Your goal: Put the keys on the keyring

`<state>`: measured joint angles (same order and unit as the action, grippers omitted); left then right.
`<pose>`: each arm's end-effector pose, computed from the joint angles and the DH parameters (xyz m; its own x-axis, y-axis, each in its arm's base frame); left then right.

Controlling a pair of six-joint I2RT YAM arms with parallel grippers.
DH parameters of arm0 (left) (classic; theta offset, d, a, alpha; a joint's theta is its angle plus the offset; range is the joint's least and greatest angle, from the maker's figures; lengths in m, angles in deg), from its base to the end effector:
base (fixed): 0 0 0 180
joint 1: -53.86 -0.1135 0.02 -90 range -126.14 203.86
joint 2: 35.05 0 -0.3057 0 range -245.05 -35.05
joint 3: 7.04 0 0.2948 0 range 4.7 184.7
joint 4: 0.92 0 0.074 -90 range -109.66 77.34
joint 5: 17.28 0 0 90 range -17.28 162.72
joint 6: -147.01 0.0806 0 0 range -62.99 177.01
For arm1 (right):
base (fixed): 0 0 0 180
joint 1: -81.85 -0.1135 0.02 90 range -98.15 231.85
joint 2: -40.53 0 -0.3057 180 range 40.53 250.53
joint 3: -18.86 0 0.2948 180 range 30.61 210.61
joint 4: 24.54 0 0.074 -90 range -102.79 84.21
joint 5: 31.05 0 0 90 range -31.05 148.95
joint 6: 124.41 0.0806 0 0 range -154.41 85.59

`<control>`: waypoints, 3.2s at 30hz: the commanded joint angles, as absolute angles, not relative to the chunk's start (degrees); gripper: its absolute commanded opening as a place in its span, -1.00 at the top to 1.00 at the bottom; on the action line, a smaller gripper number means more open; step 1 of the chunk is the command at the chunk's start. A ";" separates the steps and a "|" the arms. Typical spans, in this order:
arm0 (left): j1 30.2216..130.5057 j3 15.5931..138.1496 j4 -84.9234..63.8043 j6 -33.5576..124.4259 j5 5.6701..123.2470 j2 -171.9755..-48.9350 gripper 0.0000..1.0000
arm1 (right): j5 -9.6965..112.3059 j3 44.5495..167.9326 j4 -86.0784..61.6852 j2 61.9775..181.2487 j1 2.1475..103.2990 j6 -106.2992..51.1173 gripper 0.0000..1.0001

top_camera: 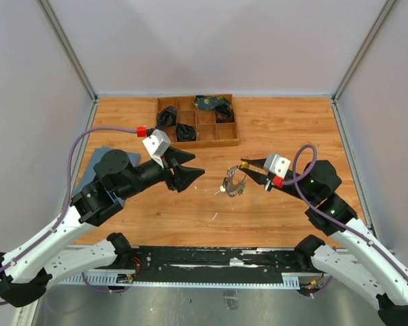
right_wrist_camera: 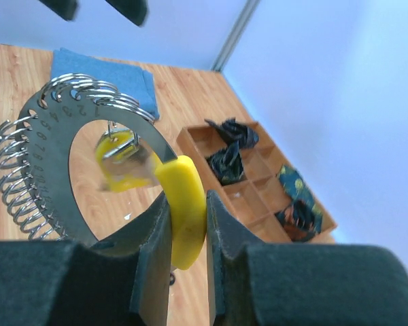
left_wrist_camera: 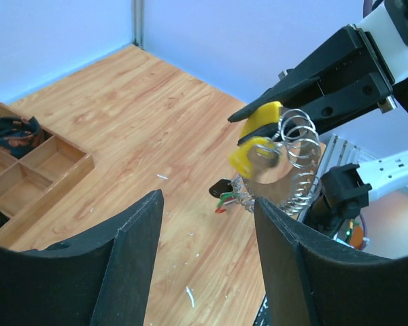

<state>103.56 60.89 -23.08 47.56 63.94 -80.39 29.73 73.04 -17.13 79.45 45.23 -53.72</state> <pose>0.1400 -0.1841 0.4453 -0.1352 -0.0915 -0.9866 0.8417 0.5148 -0.1631 0.1447 0.1566 0.4029 0.4040 -0.0594 -0.9129 -0.8214 0.4158 -0.3905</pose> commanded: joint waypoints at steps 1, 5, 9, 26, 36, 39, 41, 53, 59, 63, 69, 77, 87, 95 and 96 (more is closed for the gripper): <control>103.96 62.17 -21.76 50.15 59.48 -79.79 -0.22 | 27.40 72.00 -27.01 77.83 43.15 -61.06 0.96; 103.97 61.79 -20.34 49.27 56.88 -80.02 -0.16 | 25.86 72.15 -28.94 78.60 42.95 -58.36 0.97; 103.96 61.57 -18.73 49.02 51.80 -79.98 -0.08 | 25.76 71.63 -31.51 78.72 42.70 -55.10 0.97; 103.96 59.85 -11.02 48.93 45.65 -77.52 0.11 | 22.85 72.25 -31.72 78.03 42.67 -46.17 0.98; 103.97 59.75 -6.76 45.94 39.56 -77.92 0.17 | 20.32 69.27 -35.30 75.14 42.63 -53.42 0.97; 104.01 59.83 -5.92 45.23 37.39 -78.32 0.21 | 19.23 68.90 -35.77 74.58 42.60 -55.52 0.98; 103.96 60.13 -5.74 44.86 35.94 -79.35 0.25 | 18.61 68.81 -35.64 74.49 42.57 -56.52 0.98; 104.05 59.41 -0.67 41.51 30.75 -83.21 0.66 | 17.64 69.64 -35.30 75.29 41.62 -57.20 0.99; 104.72 58.67 1.23 40.15 29.50 -84.96 0.58 | 18.22 69.62 -34.63 74.99 40.67 -59.71 0.99; 105.46 58.49 1.22 40.02 29.24 -85.78 0.51 | 18.92 70.00 -34.61 75.07 40.31 -60.68 0.99; 106.95 57.90 1.53 39.71 29.95 -86.79 0.47 | 19.38 70.83 -34.59 76.04 39.94 -62.62 0.99; 107.45 57.96 -1.02 40.91 31.99 -86.80 0.47 | 19.66 72.09 -34.72 77.56 39.35 -64.27 0.99; 107.48 57.79 -2.35 41.45 32.76 -87.18 0.47 | 19.90 73.28 -35.11 78.59 38.24 -65.50 0.99; 107.48 57.79 -3.06 41.80 33.46 -86.79 0.51 | 20.09 73.49 -35.29 78.59 37.75 -65.86 0.99; 107.48 57.79 -3.09 41.81 33.51 -86.81 0.52 | 20.10 73.45 -35.27 78.67 37.67 -65.87 0.99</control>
